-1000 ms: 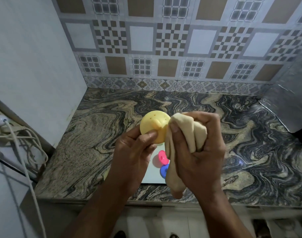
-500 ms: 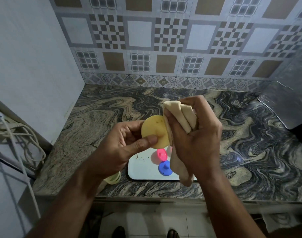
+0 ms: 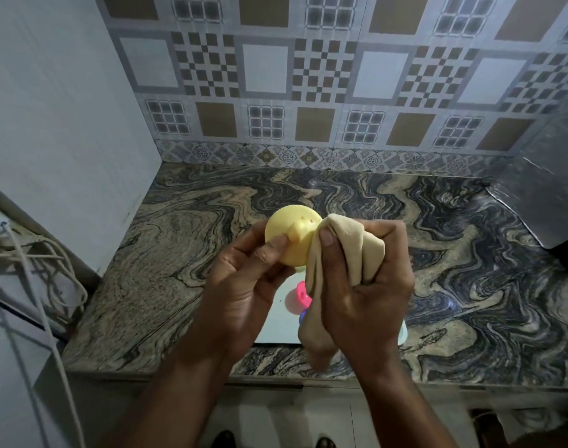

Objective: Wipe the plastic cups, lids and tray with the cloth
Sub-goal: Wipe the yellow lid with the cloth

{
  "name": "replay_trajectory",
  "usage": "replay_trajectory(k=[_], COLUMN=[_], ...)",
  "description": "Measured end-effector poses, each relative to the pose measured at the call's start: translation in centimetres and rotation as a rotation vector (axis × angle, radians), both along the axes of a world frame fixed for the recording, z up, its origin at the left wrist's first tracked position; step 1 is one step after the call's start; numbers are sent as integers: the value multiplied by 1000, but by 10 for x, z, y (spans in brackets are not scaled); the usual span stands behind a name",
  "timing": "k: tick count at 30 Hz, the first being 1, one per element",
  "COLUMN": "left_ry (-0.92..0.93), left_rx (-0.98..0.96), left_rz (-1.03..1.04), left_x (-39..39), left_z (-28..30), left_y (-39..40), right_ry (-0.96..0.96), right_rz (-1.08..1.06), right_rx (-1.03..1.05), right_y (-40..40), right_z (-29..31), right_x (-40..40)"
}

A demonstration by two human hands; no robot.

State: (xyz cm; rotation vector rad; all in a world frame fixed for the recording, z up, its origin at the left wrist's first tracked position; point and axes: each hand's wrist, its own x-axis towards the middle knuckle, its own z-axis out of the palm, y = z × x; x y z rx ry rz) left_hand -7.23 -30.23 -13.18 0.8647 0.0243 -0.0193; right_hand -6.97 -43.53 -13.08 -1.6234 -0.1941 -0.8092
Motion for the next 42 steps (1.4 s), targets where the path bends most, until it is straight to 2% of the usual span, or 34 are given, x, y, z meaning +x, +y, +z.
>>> replay_trajectory(k=[5,11,14,17,20,26,33,37,42], left_ry=[-107,-229,-243,-207,-172,-112,-95,-120,-257], left_rx=[327,481,532,497,486,455,477,629,994], left_rz=[-24,-274,-348,-318,-262,-176,-135,5,111], left_x=[-1,5,10,13,12,11,10,6,1], left_z=[-5,6,8,8,4,0,3,6,0], left_y=[11,30,32,31,37,38,31,29,33], right_ry=[-12,-72,-85,-13,34,153,330,366,347], right_rz=[20,204,149,122,184,396,582,529,450], right_rx=[-129,-343,-398,-263,-71,-5,268,390,304], right_y=[-14,-33,-35,-33,-43,-43,-30,-25,-21], right_z=[5,21,26,26,21,4,-8,-10,-10], right_x=[4,18,28,35,35,25,23,25,25])
